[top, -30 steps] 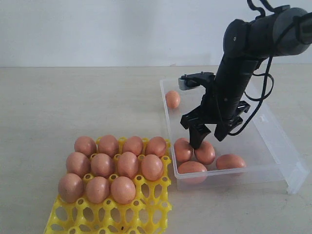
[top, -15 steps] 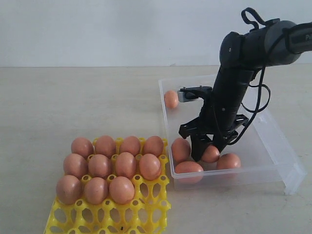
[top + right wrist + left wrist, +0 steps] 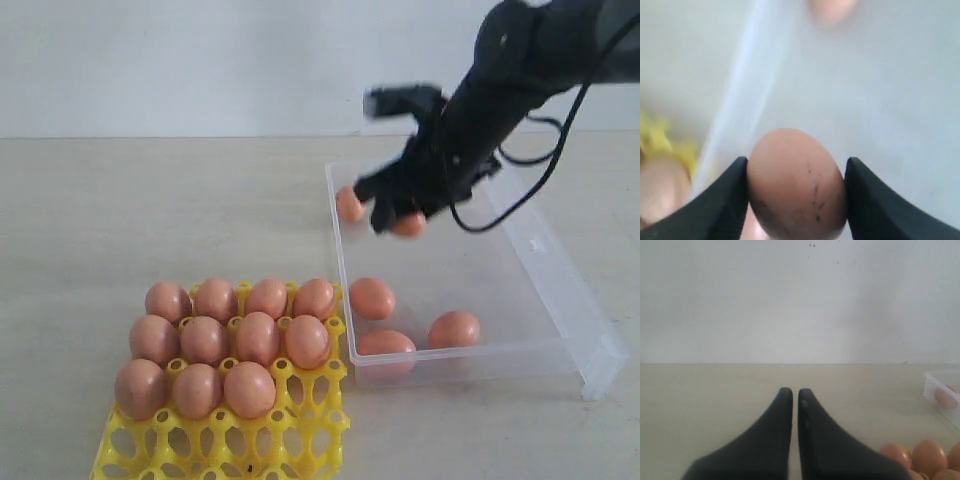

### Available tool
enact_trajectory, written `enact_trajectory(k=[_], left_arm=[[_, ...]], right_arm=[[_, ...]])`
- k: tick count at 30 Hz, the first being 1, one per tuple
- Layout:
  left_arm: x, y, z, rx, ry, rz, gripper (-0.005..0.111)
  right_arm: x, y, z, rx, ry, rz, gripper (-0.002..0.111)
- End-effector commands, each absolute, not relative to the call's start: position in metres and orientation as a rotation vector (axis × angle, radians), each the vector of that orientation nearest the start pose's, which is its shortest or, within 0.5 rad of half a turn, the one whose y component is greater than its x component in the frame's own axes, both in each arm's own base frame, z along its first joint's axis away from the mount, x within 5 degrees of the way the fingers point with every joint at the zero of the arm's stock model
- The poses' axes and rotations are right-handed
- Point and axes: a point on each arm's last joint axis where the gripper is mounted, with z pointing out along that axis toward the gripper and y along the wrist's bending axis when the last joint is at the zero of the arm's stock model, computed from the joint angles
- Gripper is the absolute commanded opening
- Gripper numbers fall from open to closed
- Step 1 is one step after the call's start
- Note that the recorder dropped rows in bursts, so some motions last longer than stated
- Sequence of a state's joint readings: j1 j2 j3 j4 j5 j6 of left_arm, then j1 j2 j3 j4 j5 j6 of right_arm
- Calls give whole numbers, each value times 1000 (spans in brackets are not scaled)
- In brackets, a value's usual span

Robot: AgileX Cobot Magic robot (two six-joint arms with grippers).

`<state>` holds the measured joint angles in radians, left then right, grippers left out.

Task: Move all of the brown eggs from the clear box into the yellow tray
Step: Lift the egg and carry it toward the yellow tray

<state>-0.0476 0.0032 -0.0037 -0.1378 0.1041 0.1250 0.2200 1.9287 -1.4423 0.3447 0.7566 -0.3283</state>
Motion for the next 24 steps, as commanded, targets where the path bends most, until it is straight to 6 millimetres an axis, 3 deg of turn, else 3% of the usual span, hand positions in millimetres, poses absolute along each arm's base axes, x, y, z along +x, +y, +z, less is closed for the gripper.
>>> enact_trajectory(k=[1, 3, 5, 7, 9, 12, 14, 20, 23, 24], left_arm=[[56, -4, 204, 40, 1587, -54, 4], [56, -4, 204, 40, 1587, -54, 4], [56, -4, 204, 40, 1587, -54, 4], [56, -4, 204, 40, 1587, -54, 4], [56, -4, 204, 40, 1587, -54, 4], [56, -4, 204, 40, 1587, -54, 4], [56, -4, 204, 40, 1587, -54, 4], [56, -4, 204, 40, 1587, -54, 4], [56, -4, 204, 40, 1587, -54, 4], [56, -4, 204, 40, 1587, -54, 4]], right_arm=[[404, 101, 331, -92, 1996, 394, 0], [402, 90, 368, 168, 1741, 465, 0], [398, 78, 389, 387, 1569, 534, 0], [392, 73, 404, 478, 1474, 584, 0], [383, 73, 419, 382, 1455, 550, 0], [362, 82, 439, 49, 1471, 360, 0], [350, 81, 450, -59, 1465, 282, 0], [312, 71, 489, -78, 1343, 257, 0], [267, 77, 521, -160, 1231, 243, 0], [261, 81, 524, -210, 1220, 207, 0]])
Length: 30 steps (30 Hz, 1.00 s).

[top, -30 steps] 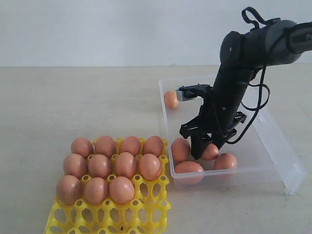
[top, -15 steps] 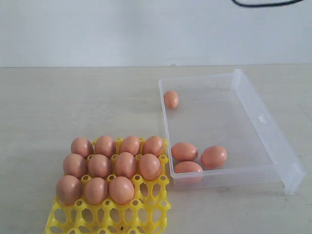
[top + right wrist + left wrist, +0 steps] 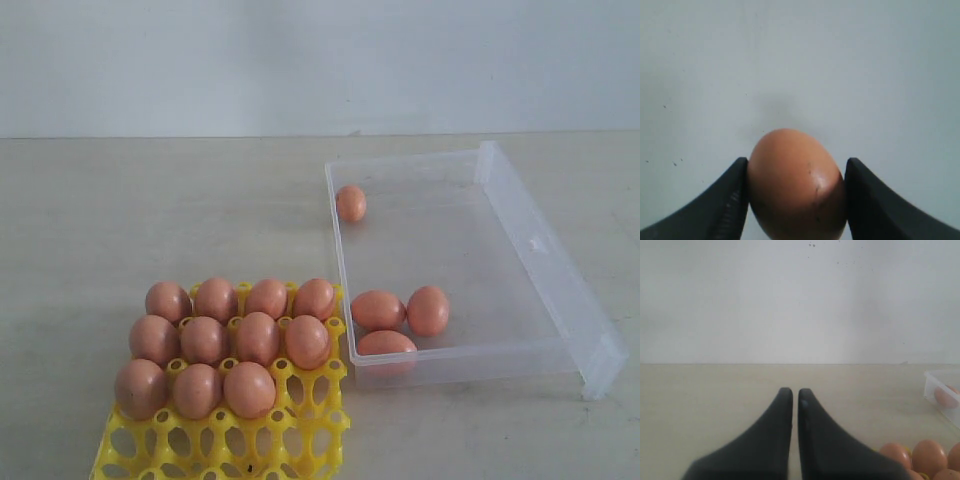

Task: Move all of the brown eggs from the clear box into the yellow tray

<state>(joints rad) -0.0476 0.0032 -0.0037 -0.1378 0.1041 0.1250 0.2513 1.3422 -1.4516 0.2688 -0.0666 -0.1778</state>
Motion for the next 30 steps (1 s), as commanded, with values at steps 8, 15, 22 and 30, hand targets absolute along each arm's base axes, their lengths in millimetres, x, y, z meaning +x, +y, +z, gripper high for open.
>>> enact_trajectory(k=[8, 15, 22, 30], left_arm=[[56, -4, 204, 39, 1582, -53, 4], [56, -4, 204, 39, 1582, -53, 4], [56, -4, 204, 39, 1582, -53, 4], [56, -4, 204, 39, 1586, -54, 4]], right_arm=[[246, 139, 442, -818, 1644, 293, 0], [212, 186, 355, -813, 1629, 785, 0], [188, 187, 275, -1090, 1678, 646, 0], [198, 188, 213, -1211, 1864, 523, 0]])
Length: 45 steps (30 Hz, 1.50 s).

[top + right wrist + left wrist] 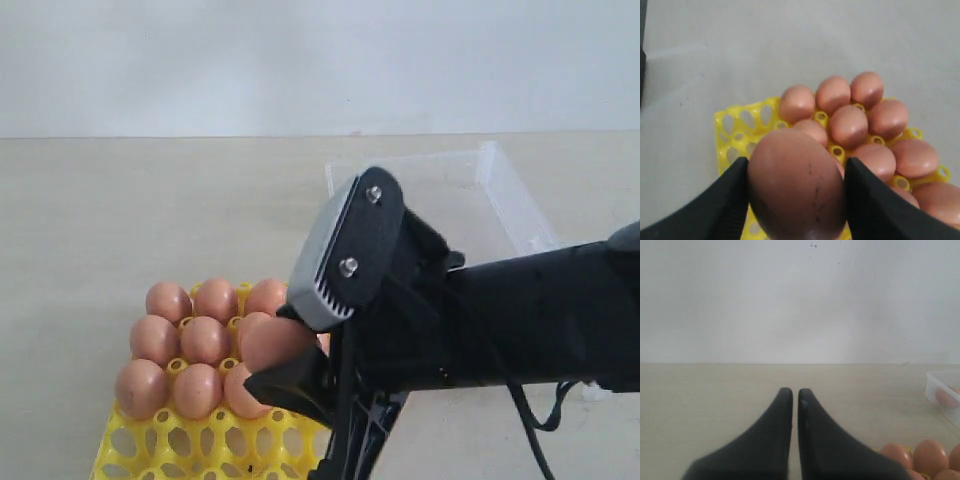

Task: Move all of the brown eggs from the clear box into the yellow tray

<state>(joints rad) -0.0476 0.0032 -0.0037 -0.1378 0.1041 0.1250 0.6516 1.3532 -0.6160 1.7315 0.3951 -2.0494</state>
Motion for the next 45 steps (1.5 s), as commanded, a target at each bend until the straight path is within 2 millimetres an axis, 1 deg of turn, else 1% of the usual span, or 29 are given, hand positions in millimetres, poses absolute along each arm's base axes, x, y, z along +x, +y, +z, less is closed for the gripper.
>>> enact_trajectory(k=[1, 2, 4, 6, 8, 10, 12, 13, 14, 15, 17, 19, 22, 24, 26, 27, 29, 31, 33, 34, 38, 42, 45], left_arm=[[56, -4, 204, 39, 1586, -54, 4], [56, -4, 204, 39, 1586, -54, 4], [56, -4, 204, 39, 1586, -54, 4], [56, -4, 204, 39, 1586, -54, 4], [56, -4, 204, 39, 1586, -54, 4], [56, -4, 204, 39, 1586, -54, 4], [56, -4, 204, 39, 1586, -54, 4], [56, -4, 204, 39, 1586, -54, 4], [56, -4, 204, 39, 1586, -54, 4], [56, -4, 204, 39, 1586, -54, 4], [56, -4, 204, 39, 1586, -54, 4], [56, -4, 204, 39, 1586, -54, 4], [56, -4, 204, 39, 1586, -54, 4], [56, -4, 204, 39, 1586, -54, 4], [56, -4, 204, 39, 1586, -54, 4], [56, -4, 204, 39, 1586, -54, 4], [56, -4, 204, 39, 1586, -54, 4], [56, -4, 204, 39, 1586, -54, 4], [56, -4, 204, 39, 1580, -53, 4], [56, -4, 204, 39, 1580, -53, 4], [56, -4, 204, 39, 1580, -53, 4], [56, -4, 204, 39, 1580, -53, 4], [56, -4, 204, 39, 1580, -53, 4]], right_arm=[[206, 188, 210, -1191, 1896, 464, 0], [213, 187, 208, -1172, 1917, 416, 0], [225, 184, 212, -1131, 1922, 411, 0], [236, 179, 221, -1082, 1903, 434, 0], [252, 166, 231, -975, 1920, 416, 0], [274, 141, 240, -768, 1985, 337, 0], [295, 107, 247, -503, 2055, 235, 0], [303, 88, 250, -350, 2083, 198, 0], [308, 73, 252, -223, 2096, 185, 0], [314, 53, 255, -49, 2101, 189, 0], [319, 28, 259, 146, 2082, 225, 0], [324, 5, 269, 288, 2028, 315, 0], [331, -15, 293, 382, 1923, 516, 0], [334, -23, 311, 376, 1857, 612, 0], [337, -25, 333, 334, 1790, 694, 0], [338, -25, 341, 344, 1765, 730, 0], [341, -23, 362, 342, 1710, 812, 0], [341, -20, 378, 330, 1670, 886, 0], [340, -16, 391, 330, 1642, 987, 0], [338, -13, 394, 299, 1638, 1020, 0], [330, 1, 397, 122, 1644, 1138, 0], [316, 15, 386, -130, 1787, 1182, 0], [307, 19, 374, -304, 1918, 1152, 0]])
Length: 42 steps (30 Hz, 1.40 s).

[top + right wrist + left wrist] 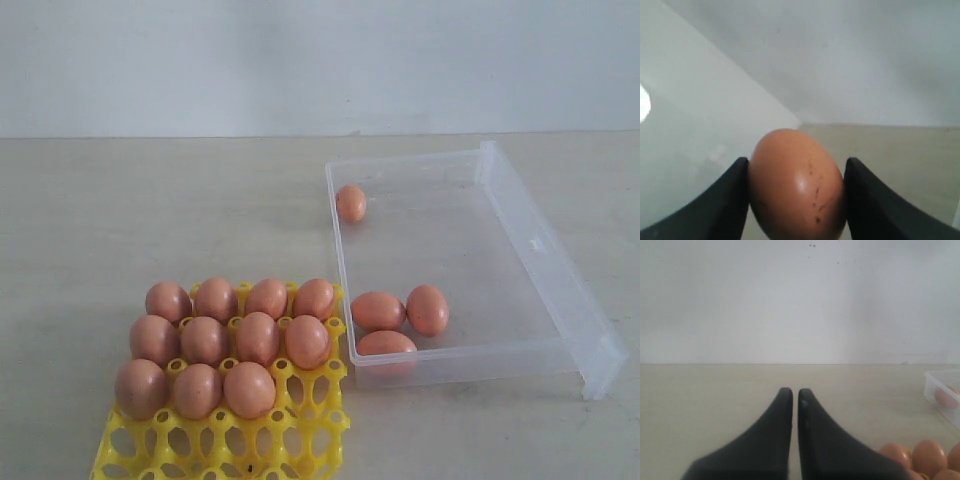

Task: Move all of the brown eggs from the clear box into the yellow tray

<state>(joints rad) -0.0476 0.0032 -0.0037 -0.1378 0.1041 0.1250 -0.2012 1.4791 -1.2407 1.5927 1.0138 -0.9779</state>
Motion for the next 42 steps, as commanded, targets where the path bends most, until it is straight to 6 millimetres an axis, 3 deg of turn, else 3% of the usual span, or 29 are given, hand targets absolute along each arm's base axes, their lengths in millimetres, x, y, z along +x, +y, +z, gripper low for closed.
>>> enact_trajectory(k=[1, 5, 10, 13, 17, 23, 27, 31, 34, 37, 42], left_arm=[[56, -4, 204, 39, 1580, -53, 4], [56, -4, 204, 39, 1580, -53, 4], [56, -4, 204, 39, 1580, -53, 4], [56, -4, 204, 39, 1580, -53, 4], [56, -4, 204, 39, 1580, -53, 4], [56, -4, 204, 40, 1588, -54, 4], [56, -4, 204, 39, 1586, -54, 4], [56, -4, 204, 39, 1586, -54, 4], [56, -4, 204, 39, 1586, -54, 4], [56, -4, 204, 39, 1586, -54, 4], [56, -4, 204, 39, 1586, -54, 4]], right_arm=[[304, 19, 368, -370, 1985, 1112, 0], [300, 10, 344, -502, 2216, 865, 0], [312, -24, 326, -282, 2392, 370, 0], [318, -42, 319, -131, 2388, 136, 0], [328, -57, 324, 30, 2241, -22, 0], [343, -73, 364, 263, 1755, -80, 0], [339, -75, 383, 471, 1537, 37, 0], [346, -52, 390, 291, 1479, -17, 0], [350, -38, 400, 179, 1343, -53, 0], [350, -33, 408, 187, 1208, -31, 0], [349, -28, 413, 275, 1155, 198, 0]])
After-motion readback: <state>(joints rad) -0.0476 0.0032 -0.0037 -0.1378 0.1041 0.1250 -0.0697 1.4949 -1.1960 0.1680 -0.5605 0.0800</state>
